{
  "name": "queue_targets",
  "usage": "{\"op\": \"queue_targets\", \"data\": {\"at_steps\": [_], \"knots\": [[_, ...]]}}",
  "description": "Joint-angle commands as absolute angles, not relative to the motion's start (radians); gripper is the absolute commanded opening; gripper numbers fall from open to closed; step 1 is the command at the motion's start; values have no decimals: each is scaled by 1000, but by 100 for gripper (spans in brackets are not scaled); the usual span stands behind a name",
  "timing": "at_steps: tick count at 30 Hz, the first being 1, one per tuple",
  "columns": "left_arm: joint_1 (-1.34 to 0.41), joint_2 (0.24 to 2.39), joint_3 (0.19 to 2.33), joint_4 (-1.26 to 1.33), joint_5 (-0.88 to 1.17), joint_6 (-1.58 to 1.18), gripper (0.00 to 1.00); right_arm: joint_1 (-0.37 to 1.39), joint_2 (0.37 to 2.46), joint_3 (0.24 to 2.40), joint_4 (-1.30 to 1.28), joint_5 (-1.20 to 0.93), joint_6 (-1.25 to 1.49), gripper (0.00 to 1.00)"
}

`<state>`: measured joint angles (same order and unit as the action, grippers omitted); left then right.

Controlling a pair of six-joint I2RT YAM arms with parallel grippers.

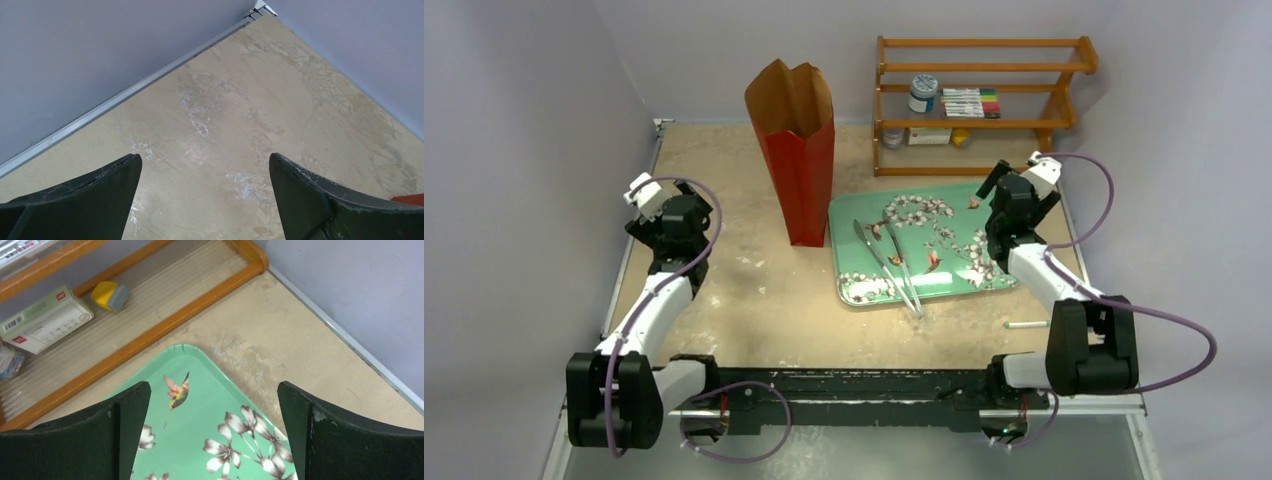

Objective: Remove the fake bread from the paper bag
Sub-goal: Adjust the paper bag at the center of the board.

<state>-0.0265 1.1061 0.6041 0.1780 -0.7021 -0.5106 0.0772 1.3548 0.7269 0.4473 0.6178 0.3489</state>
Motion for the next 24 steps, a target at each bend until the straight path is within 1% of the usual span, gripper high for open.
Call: {"op": "queue_targets", "data": {"at_steps": [1,2,4,6,9,12,15,19,24], "knots": [[-18,1070,645,166,-735,-544,100,92,1244,814,326,629,395,100],[-18,1069,652,163,-736,-548,100,92,1218,820,313,593,401,100],[-16,1068,672,150,-740,-564,100,91,1178,774,406,499,367,100],[-9,1062,696,139,-734,-595,100,77,1195,744,471,484,394,100],[3,1072,756,126,-694,-635,100,76,1283,815,379,423,429,100],[6,1109,875,90,-648,-661,100,80,1305,834,395,385,374,100],[6,1145,990,70,-610,-681,100,80,1294,790,504,359,358,100],[5,1205,1148,38,-519,-683,100,83,1342,843,439,295,338,100],[-41,1344,1444,-119,-457,-629,100,131,1357,839,430,321,327,100]]}}
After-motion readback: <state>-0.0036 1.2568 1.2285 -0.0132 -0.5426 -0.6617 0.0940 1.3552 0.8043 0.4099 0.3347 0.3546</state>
